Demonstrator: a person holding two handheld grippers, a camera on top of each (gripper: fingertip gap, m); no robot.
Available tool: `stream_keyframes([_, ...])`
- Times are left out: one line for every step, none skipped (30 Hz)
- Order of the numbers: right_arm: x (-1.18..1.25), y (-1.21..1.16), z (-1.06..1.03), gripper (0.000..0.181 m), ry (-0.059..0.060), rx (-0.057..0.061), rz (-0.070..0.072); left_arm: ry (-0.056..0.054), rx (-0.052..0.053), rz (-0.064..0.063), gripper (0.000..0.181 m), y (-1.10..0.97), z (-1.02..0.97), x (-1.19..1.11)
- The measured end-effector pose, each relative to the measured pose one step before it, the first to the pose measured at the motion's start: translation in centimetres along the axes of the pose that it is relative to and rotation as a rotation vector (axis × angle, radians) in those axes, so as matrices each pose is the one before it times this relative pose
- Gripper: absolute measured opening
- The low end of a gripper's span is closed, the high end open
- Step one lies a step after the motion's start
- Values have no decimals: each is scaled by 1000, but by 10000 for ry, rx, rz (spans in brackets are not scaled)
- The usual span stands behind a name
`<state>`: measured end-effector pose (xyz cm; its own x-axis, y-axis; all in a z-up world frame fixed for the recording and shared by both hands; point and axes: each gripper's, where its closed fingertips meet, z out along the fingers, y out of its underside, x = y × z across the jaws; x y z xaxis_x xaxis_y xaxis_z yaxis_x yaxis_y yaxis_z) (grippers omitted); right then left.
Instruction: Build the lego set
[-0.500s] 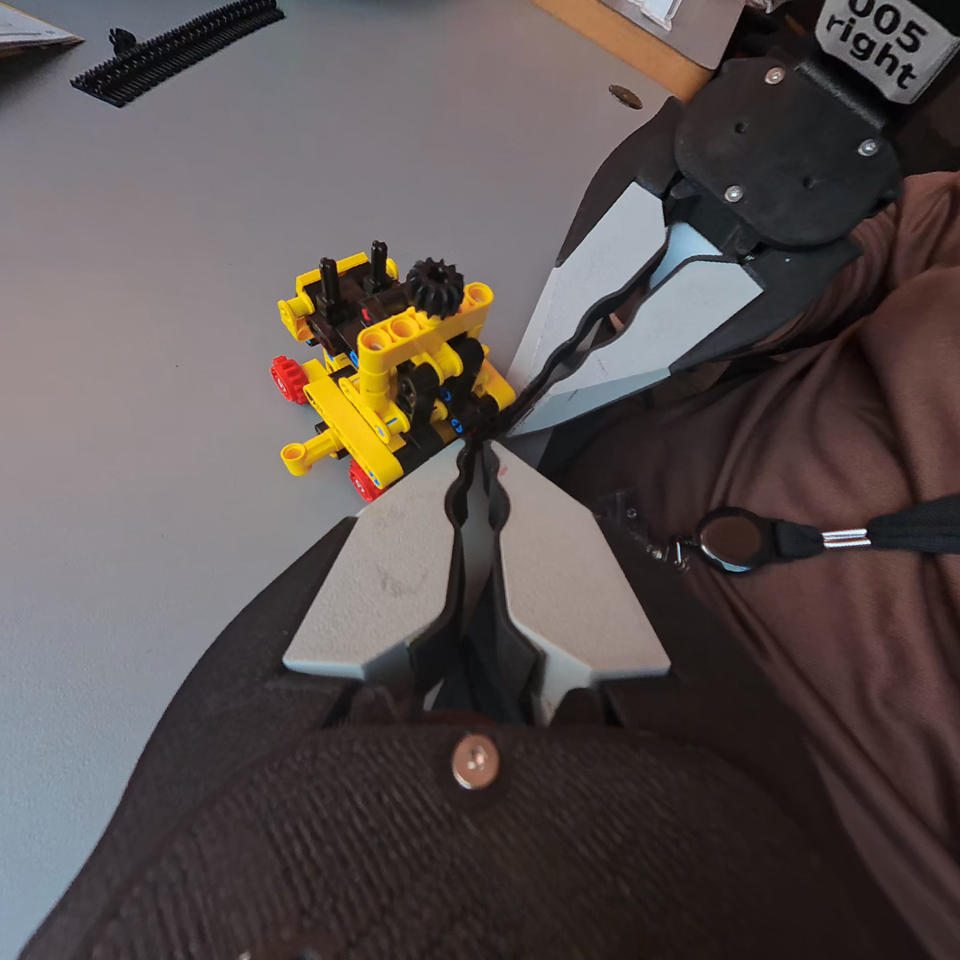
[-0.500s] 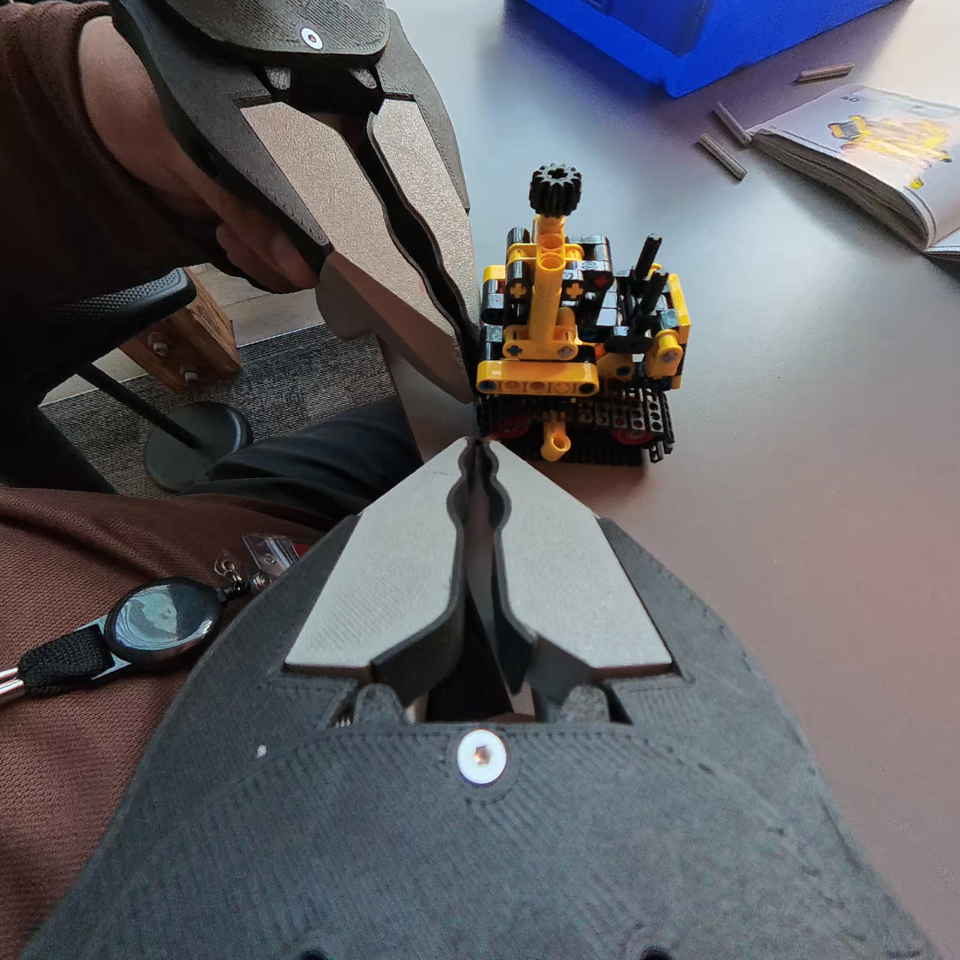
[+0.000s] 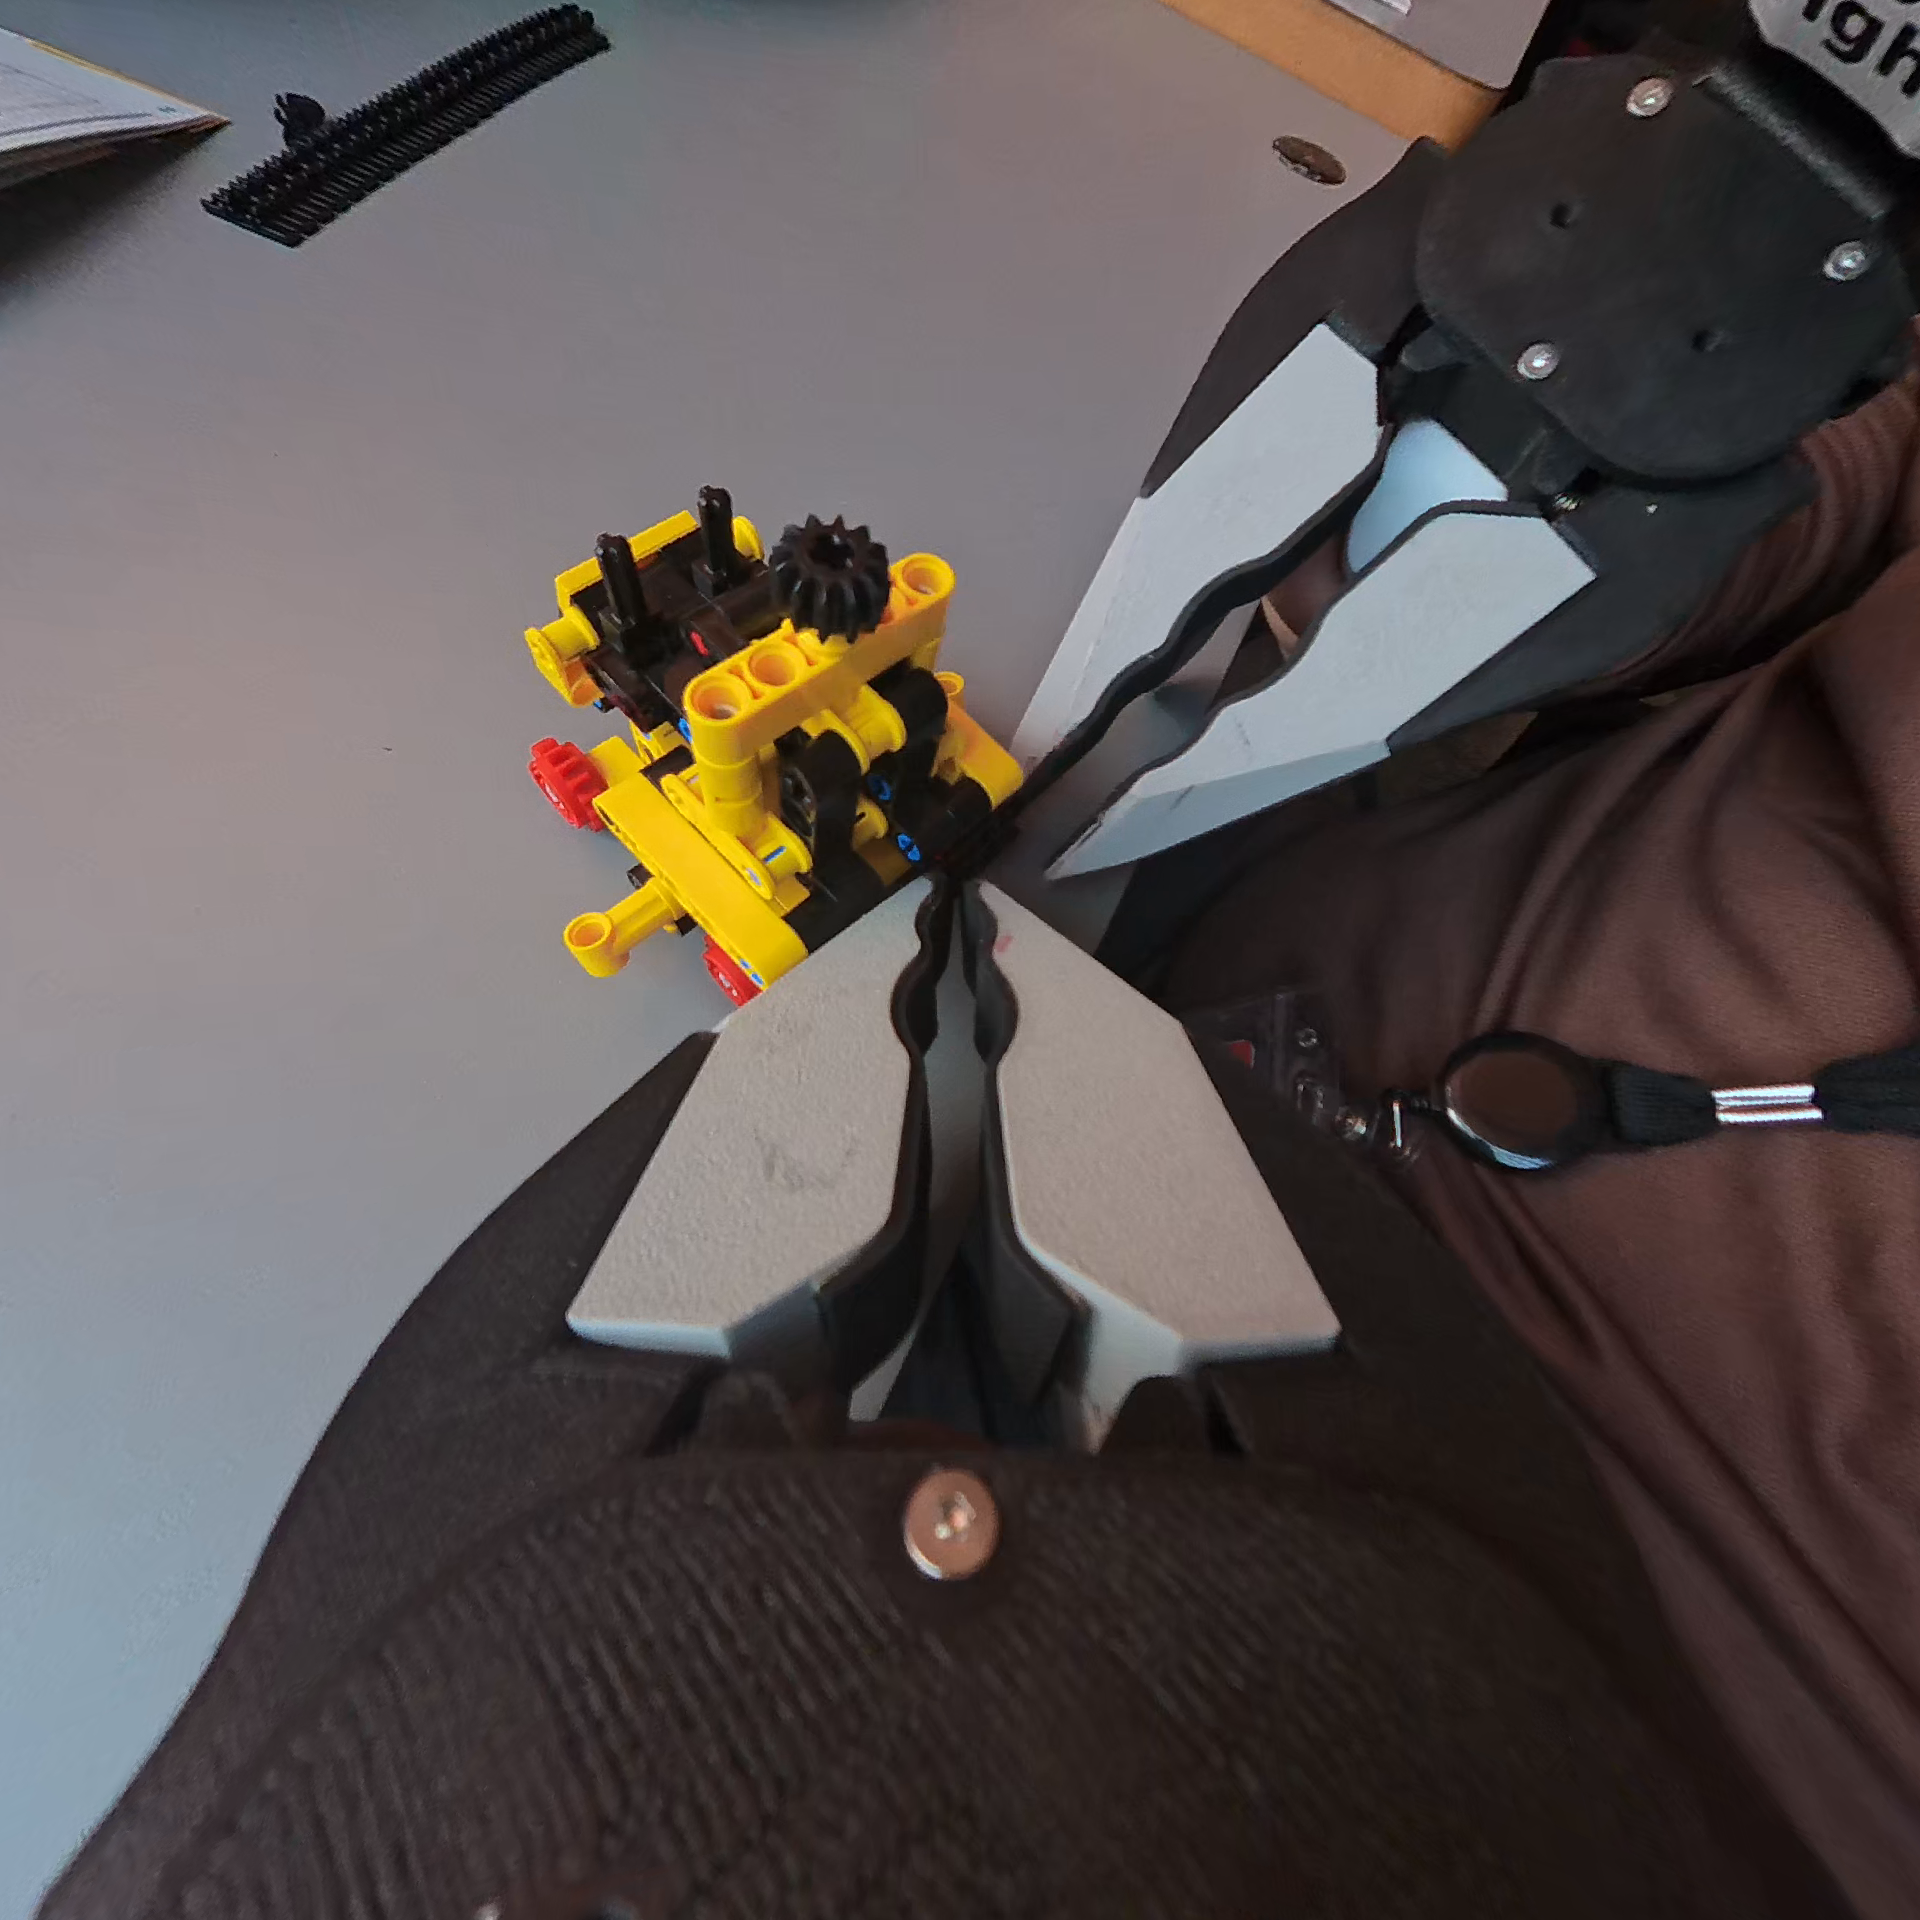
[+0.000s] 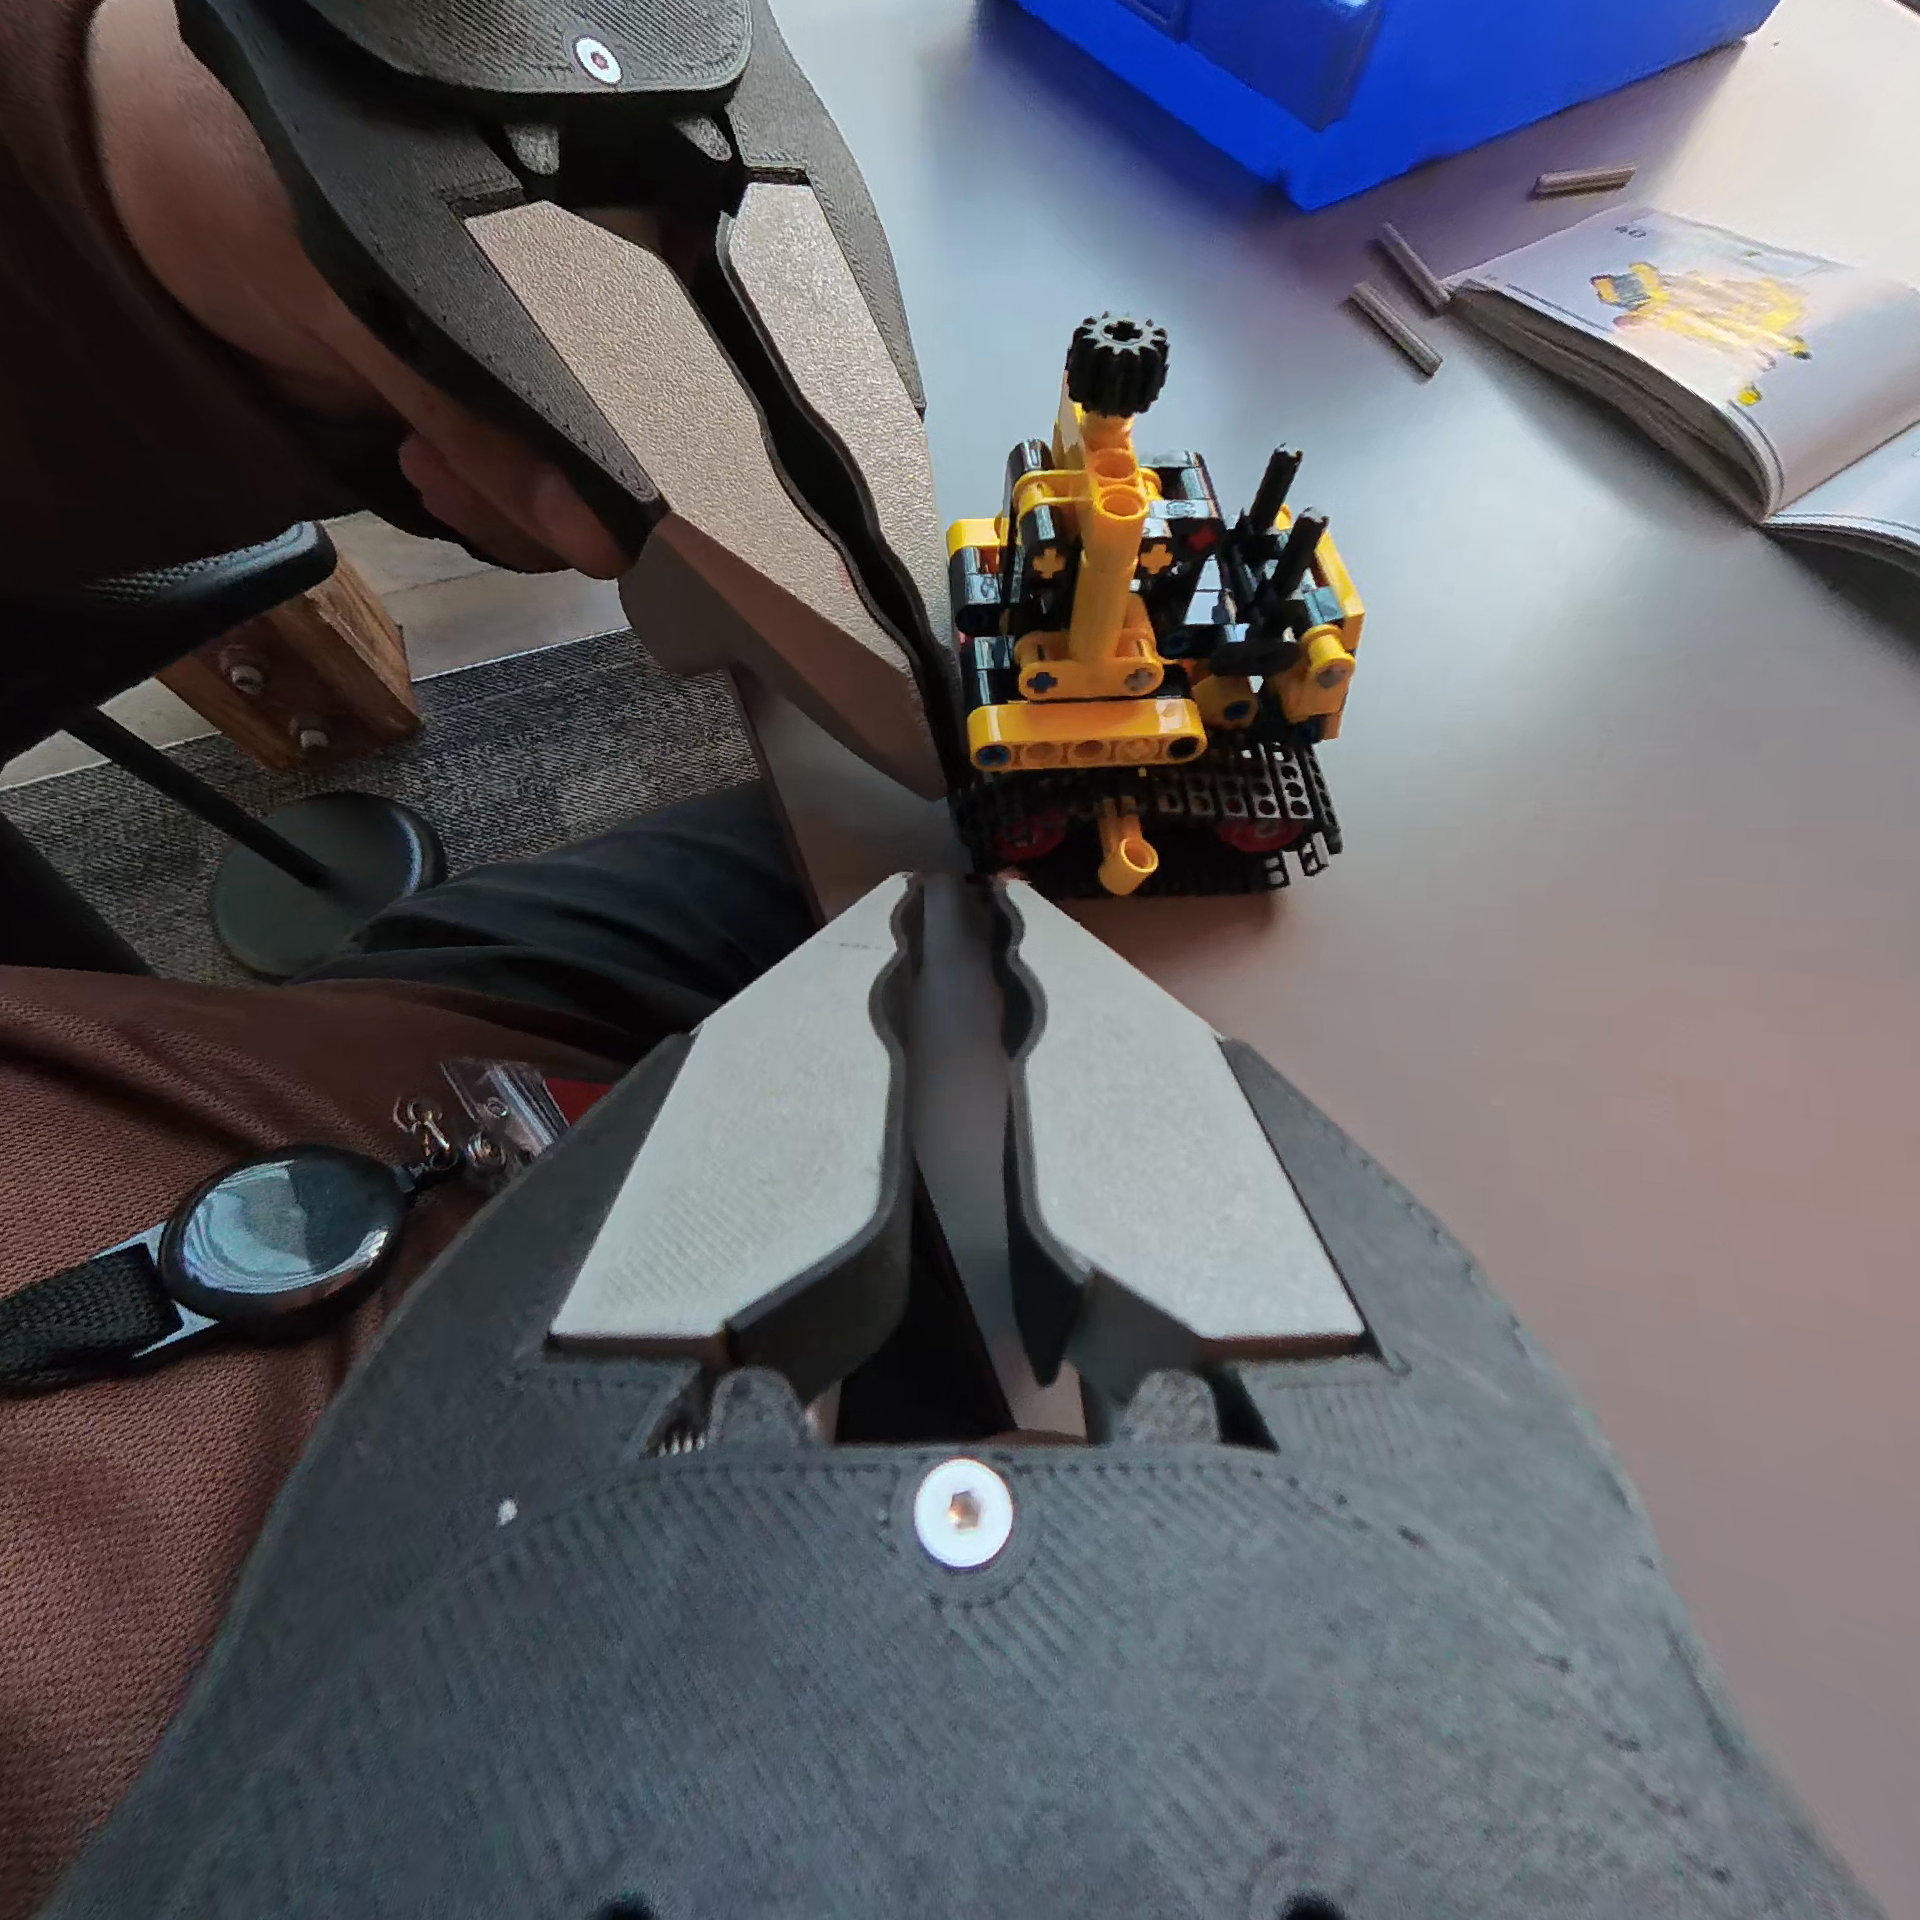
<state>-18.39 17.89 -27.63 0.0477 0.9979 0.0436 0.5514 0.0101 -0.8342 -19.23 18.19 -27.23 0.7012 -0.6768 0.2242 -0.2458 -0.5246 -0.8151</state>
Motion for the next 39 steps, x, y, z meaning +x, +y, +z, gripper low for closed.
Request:
stream_keyframes([43, 40, 16, 10, 0, -38, 34, -27, 0, -8, 0, -8, 12, -32])
stream_keyframes([43, 67, 42, 12, 14, -62, 14, -22, 1, 4, 0, -14, 8, -18])
stream_keyframes([55, 52, 35, 13, 50, -58, -29, -14, 1, -4, 0, -6, 14, -3])
stream_keyframes([74, 9, 8, 14, 90, -24, -85, -5, 1, -10, 0, -1, 1, 0])
stream_keyframes([118, -39, -10, 14, 138, -5, -120, -2, 7, -4, 0, -9, 5, 0])
stream_keyframes([114, -70, -15, 14, 140, -1, -137, 0, 6, -8, 0, -5, -3, -1])
stream_keyframes([92, -53, 16, 13, 117, -18, -142, 0, 5, -5, 0, -5, -3, -4])
stream_keyframes([86, 9, 70, 13, 91, -72, -127, -1, 3, -2, 0, -5, 2, 0])
stream_keyframes([11, 105, 131, 13, 23, -123, -75, -4, 2, -4, 0, -3, 1, -4])
stream_keyframes([-29, 137, 152, 13, -36, -136, -14, -7, 1, -2, 0, -2, 1, -8])
stream_keyframes([-33, 131, 139, 13, -54, -114, 16, -11, 4, 4, 0, -7, 9, -11])
stream_keyframes([-17, -26, 48, 14, -47, -14, 24, -21, 4, -4, 0, 0, -3, -19])
stream_keyframes([-12, -41, 26, 14, -56, -20, 21, -19, 5, -7, 0, -5, -3, -29])
stream_keyframes([-3, -22, 31, 14, -31, -24, -2, -3, 0, -10, 0, -2, -2, -11])
stream_keyframes([23, -51, 16, 14, -10, -12, -36, -14, -6, -3, 0, 6, -6, -31])
stream_keyframes([-10, -74, 4, 14, -5, 1, -61, 1, -8, -6, 0, 6, 0, -1])
stream_keyframes([-26, -113, -17, 15, -1, 28, -81, 6, -3, -8, 0, 1, -3, 0])
stream_keyframes([11, -135, -34, 15, 33, 49, -89, 3, 3, -1, 0, -2, -4, -2])
stream_keyframes([84, -111, -19, 14, 56, 32, -80, 4, 7, -4, 0, -8, -2, 1])
stream_keyframes([125, -13, 39, 14, 47, -30, -58, 6, 5, -9, 0, -5, -11, -14])
stream_keyframes([80, 57, 71, 14, -12, -79, -8, 2, 1, -11, 0, -2, -7, -11])
stream_keyframes([-12, 88, 97, 14, -86, -86, 39, -2, 1, -6, 0, -4, -1, -13])
stream_keyframes([-52, 144, 120, 15, -123, -112, 58, -7, -4, -6, 0, 0, -6, -34])
stream_keyframes([-23, 31, 55, 15, -80, -34, 49, -8, -2, -11, 0, 2, -9, -24])
stream_keyframes([20, 5, 9, 14, -43, -27, 29, -1, -6, -19, 0, -3, -1, -23])
stream_keyframes([52, 17, -6, 13, -16, -32, -3, 5, -9, -3, 0, 8, -1, 3])
stream_keyframes([82, 15, -19, 12, 12, -38, -32, -4, -9, 10, 0, 7, 7, 2])
stream_keyframes([94, -12, -48, 13, 42, 1, -43, -7, -18, 20, 0, 16, 14, 5])
stream_keyframes([-2, -60, -48, 14, -3, 50, -52, -10, -11, 19, 0, 14, 7, 0])
stream_keyframes([-50, -20, -20, 16, -23, 20, -30, 2, -3, -4, 0, 4, -2, 6])
stream_keyframes([-12, 72, 37, 16, 7, -54, -23, 9, 11, -14, 0, -17, 0, 2])
stream_keyframes([21, 43, 41, 16, 28, -39, -26, 11, 12, -14, 0, -9, -11, 4])
stream_keyframes([15, -2, 16, 16, 14, -18, -22, 0, 2, -1, 0, -2, 1, 1])
stream_keyframes([6, -2, 16, 16, -5, -11, -4, -3, -4, 3, 0, 4, 4, 0])
stream_keyframes([6, -7, 14, 15, -24, -11, 16, -3, -1, -1, 0, -3, 4, -10])
stream_keyframes([4, 1, 17, 18, -30, -6, 17, 0, -4, -4, 0, 0, 3, -4])
stream_keyframes([2, -7, 11, 18, -35, -5, 14, 1, -3, -1, 0, 4, -2, 3])
stream_keyframes([-4, 9, 8, 17, -36, -13, -25, 2, 0, 0, 0, -3, -1, -11])
stream_keyframes([16, 12, -9, 17, -19, -24, -73, 7, -1, -3, 0, 1, -1, 12])
